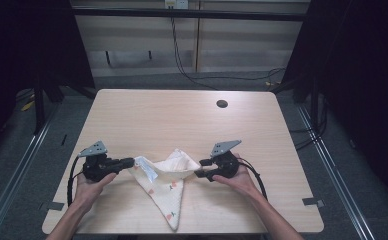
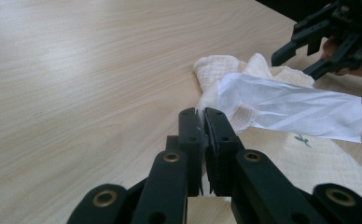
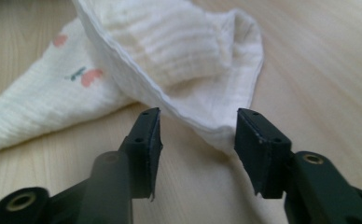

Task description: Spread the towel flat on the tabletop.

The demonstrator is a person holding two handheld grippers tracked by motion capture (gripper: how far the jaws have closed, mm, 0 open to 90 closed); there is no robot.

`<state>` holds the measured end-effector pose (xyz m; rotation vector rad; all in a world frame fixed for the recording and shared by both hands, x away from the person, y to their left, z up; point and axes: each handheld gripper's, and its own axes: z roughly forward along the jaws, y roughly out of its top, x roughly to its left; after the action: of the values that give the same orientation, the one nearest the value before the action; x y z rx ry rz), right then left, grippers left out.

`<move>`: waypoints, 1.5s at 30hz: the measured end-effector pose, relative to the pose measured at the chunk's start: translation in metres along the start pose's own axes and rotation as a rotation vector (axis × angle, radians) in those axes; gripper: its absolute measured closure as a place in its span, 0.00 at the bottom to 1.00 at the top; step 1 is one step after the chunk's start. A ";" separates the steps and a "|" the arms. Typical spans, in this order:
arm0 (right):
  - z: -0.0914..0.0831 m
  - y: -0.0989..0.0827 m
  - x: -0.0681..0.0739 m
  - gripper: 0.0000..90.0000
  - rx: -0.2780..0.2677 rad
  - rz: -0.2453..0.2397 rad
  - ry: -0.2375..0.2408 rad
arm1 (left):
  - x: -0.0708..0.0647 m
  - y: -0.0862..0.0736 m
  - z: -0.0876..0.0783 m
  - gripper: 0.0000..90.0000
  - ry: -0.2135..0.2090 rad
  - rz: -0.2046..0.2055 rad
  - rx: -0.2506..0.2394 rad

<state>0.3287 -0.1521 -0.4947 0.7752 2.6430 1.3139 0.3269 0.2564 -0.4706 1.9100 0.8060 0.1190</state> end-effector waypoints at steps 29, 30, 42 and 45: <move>-0.064 0.030 0.003 0.99 -0.140 0.080 0.018 | -0.026 0.026 -0.017 0.96 -0.044 0.081 -0.077; -0.068 0.033 0.002 0.99 -0.143 0.079 0.016 | -0.027 0.029 -0.018 0.96 -0.047 0.080 -0.087; -0.116 0.067 0.004 0.99 -0.209 0.047 -0.031 | -0.038 0.059 -0.026 0.96 -0.071 0.116 -0.174; -0.125 0.073 0.006 0.99 -0.204 0.042 -0.040 | -0.044 0.066 -0.029 0.96 -0.068 0.148 -0.172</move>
<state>0.3160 -0.2033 -0.3594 0.8210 2.4261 1.5312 0.3130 0.2364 -0.3895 1.7994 0.5894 0.2063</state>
